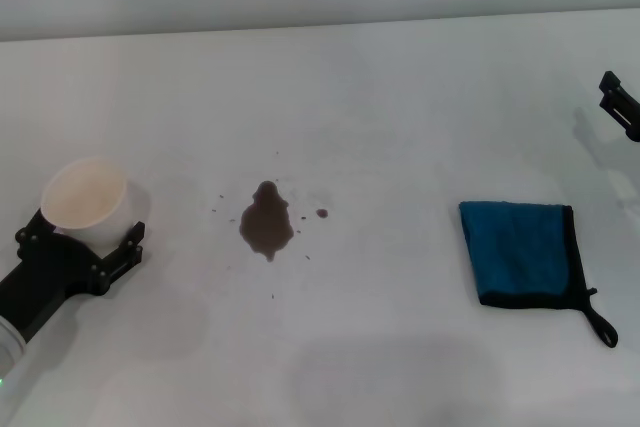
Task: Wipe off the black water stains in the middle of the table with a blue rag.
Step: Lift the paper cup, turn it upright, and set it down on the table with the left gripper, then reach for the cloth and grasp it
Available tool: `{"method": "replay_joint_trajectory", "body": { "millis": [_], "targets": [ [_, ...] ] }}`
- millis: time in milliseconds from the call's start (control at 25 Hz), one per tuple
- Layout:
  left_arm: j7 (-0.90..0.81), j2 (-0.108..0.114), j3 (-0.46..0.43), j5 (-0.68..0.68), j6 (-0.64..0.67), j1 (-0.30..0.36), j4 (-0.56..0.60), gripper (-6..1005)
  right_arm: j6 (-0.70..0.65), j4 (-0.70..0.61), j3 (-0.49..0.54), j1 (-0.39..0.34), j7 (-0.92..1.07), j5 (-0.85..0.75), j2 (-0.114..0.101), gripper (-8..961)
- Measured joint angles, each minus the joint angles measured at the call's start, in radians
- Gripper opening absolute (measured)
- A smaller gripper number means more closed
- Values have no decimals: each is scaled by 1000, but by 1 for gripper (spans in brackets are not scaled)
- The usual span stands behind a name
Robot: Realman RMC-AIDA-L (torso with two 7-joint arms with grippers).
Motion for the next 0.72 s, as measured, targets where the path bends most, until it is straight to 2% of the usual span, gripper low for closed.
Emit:
{"method": "replay_joint_trajectory", "body": {
  "millis": [360,720],
  "targets": [
    [1,-1,-1,-2,10,26,9,876,1,3,0,-4,0,0,0,867],
    [5,-2,0,-54,126,111,15,874,1,-3,-2,0,0,-1,0,867]
  ]
}}
